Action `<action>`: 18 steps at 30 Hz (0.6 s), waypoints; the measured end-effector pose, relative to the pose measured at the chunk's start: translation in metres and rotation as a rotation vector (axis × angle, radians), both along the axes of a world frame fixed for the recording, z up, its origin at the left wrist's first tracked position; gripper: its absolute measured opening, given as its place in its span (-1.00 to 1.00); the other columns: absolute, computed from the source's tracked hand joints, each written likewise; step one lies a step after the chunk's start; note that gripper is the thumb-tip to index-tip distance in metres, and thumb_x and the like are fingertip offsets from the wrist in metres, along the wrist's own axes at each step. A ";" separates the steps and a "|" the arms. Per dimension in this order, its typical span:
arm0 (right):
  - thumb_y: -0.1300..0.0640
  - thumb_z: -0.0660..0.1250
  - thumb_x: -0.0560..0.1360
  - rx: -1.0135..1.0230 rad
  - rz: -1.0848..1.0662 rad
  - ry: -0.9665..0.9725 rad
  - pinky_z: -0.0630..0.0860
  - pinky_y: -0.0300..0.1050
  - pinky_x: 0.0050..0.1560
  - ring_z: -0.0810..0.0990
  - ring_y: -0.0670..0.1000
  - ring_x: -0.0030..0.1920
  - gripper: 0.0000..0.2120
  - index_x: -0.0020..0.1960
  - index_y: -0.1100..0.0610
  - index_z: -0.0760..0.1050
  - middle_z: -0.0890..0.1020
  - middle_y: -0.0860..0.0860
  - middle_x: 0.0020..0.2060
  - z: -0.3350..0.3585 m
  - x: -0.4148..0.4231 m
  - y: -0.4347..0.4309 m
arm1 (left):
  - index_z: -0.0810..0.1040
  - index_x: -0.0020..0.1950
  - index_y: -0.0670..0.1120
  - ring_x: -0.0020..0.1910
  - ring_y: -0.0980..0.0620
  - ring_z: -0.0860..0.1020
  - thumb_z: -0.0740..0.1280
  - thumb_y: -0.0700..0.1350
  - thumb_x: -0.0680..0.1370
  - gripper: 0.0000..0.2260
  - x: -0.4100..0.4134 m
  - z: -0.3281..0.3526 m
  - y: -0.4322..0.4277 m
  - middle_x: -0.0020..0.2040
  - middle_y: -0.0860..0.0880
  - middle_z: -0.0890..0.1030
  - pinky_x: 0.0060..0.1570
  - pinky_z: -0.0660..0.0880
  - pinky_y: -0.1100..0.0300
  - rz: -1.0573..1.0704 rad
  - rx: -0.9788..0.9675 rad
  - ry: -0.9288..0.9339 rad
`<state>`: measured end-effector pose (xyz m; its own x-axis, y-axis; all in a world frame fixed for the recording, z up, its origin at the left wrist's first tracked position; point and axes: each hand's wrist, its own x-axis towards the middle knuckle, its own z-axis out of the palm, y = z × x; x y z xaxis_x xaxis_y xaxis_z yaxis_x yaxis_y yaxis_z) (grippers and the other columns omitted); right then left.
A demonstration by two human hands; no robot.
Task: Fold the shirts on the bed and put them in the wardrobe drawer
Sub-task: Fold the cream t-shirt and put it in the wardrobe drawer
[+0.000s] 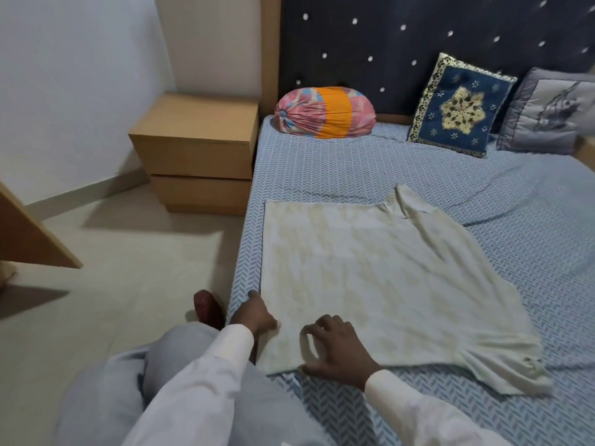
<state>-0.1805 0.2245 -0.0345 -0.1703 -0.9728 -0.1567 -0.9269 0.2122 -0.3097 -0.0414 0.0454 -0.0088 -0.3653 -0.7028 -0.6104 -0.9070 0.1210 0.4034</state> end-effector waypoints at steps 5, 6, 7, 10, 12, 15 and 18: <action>-0.11 0.13 0.52 -0.078 0.055 -0.002 0.31 -0.04 -0.09 0.51 0.13 0.00 -0.71 0.09 -0.04 0.53 0.55 0.01 -0.04 -0.004 0.027 -0.001 | -0.22 0.57 -0.20 0.46 -0.18 0.29 0.23 -0.20 0.59 -0.27 0.005 0.013 0.021 0.50 -0.27 0.24 0.38 0.27 0.06 -0.062 -0.073 -0.112; -0.06 0.14 0.52 -0.091 0.057 -0.018 0.30 -0.04 -0.12 0.52 0.15 -0.02 -0.75 0.05 -0.02 0.53 0.56 0.02 -0.07 -0.006 0.032 -0.002 | -0.23 0.57 -0.18 0.47 -0.18 0.27 0.18 -0.20 0.61 -0.30 0.006 0.014 0.022 0.51 -0.27 0.21 0.41 0.25 0.06 -0.044 -0.077 -0.110; -0.04 0.16 0.52 -0.103 0.049 -0.037 0.32 -0.04 -0.12 0.52 0.15 -0.03 -0.77 0.05 -0.01 0.53 0.57 0.02 -0.08 -0.007 0.035 -0.001 | -0.23 0.57 -0.17 0.48 -0.18 0.26 0.13 -0.19 0.62 -0.34 0.007 0.015 0.023 0.52 -0.27 0.19 0.43 0.23 0.06 -0.028 -0.081 -0.106; -0.11 0.17 0.52 -0.115 0.033 -0.065 0.39 -0.02 -0.06 0.50 0.09 0.01 -0.72 0.14 -0.06 0.51 0.56 -0.01 -0.03 -0.005 0.034 0.004 | -0.23 0.57 -0.17 0.46 -0.19 0.29 0.12 -0.17 0.62 -0.35 0.008 0.017 0.026 0.51 -0.28 0.22 0.41 0.27 0.04 -0.039 -0.110 -0.136; -0.24 0.13 0.48 -0.098 -0.002 -0.047 0.41 -0.01 0.01 0.47 0.06 0.05 -0.59 0.23 -0.09 0.47 0.54 -0.02 0.04 -0.001 0.027 0.012 | -0.16 0.56 -0.17 0.40 -0.21 0.36 0.18 -0.18 0.58 -0.33 0.007 0.018 0.030 0.46 -0.28 0.27 0.33 0.36 0.01 -0.089 -0.181 -0.164; -0.17 0.21 0.48 -0.050 -0.025 -0.051 0.40 -0.02 0.07 0.46 0.08 0.12 -0.59 0.28 -0.10 0.48 0.52 -0.02 0.12 -0.002 0.016 0.021 | 0.10 0.46 -0.13 0.28 -0.22 0.45 0.25 -0.22 0.53 -0.45 0.000 0.023 0.039 0.37 -0.22 0.29 0.18 0.45 -0.03 -0.173 -0.369 -0.121; 0.04 0.29 0.47 0.034 0.135 -0.194 0.44 -0.05 0.07 0.50 0.08 0.09 -0.63 0.27 -0.05 0.52 0.55 0.02 0.12 -0.001 0.016 0.022 | 0.23 0.40 -0.10 0.19 -0.20 0.50 0.28 -0.22 0.52 -0.53 -0.013 0.023 0.049 0.30 -0.17 0.34 0.11 0.50 -0.04 -0.364 -0.445 0.025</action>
<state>-0.1642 0.2460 -0.0351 -0.0026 -0.9783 -0.2073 -0.8713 0.1040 -0.4797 -0.0545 0.0939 0.0140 -0.6423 -0.7161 -0.2731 -0.7659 0.5866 0.2632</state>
